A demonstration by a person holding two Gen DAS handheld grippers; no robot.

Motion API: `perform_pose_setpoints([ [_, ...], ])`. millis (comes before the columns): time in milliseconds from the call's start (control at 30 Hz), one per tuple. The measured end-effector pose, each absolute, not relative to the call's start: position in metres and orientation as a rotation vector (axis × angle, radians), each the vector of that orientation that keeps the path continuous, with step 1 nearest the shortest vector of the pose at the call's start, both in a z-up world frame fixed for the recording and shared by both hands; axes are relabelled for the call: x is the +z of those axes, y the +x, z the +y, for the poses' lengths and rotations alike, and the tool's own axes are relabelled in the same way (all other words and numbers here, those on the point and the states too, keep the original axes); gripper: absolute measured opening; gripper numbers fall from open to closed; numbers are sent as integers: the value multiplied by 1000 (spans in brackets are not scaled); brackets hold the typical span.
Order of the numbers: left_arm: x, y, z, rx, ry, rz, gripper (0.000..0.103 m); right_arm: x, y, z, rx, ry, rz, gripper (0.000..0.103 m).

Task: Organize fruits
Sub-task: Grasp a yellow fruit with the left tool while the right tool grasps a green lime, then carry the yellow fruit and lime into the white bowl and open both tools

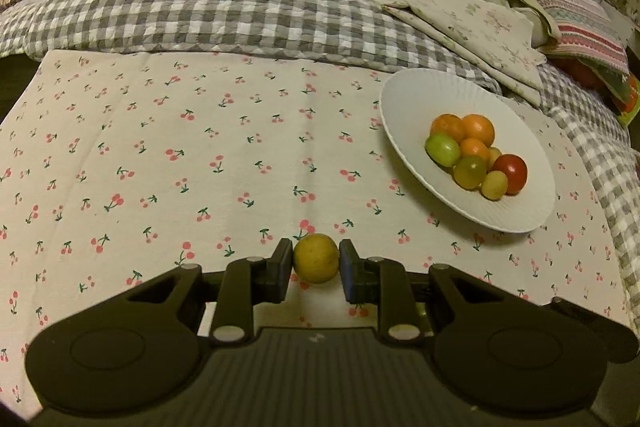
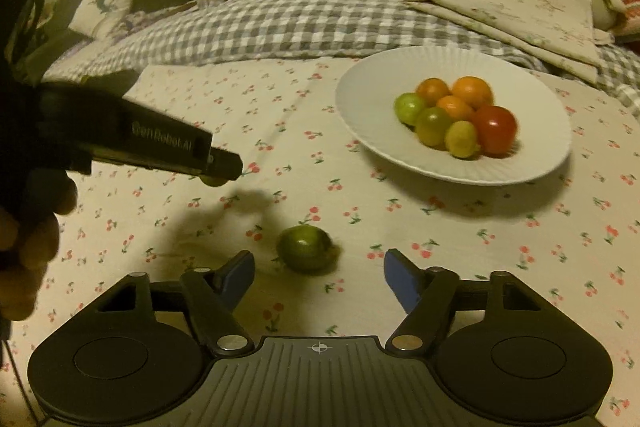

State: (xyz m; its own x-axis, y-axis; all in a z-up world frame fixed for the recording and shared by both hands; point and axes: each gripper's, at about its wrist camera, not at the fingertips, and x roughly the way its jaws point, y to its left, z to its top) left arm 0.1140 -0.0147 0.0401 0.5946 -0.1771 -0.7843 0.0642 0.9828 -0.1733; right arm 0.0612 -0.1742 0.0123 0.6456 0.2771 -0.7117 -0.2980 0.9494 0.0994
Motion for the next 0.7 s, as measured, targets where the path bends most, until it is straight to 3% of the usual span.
perform_pose_setpoints([
  [233, 39, 114, -15, -136, -137, 931, 23, 5, 67, -164, 322, -27, 789, 56],
  [400, 39, 114, -16, -135, -131, 931, 23, 1, 72, -161, 302, -36, 784, 33],
  [700, 40, 113, -18, -138, -120, 922, 23, 23, 67, -171, 295, 15, 775, 33],
])
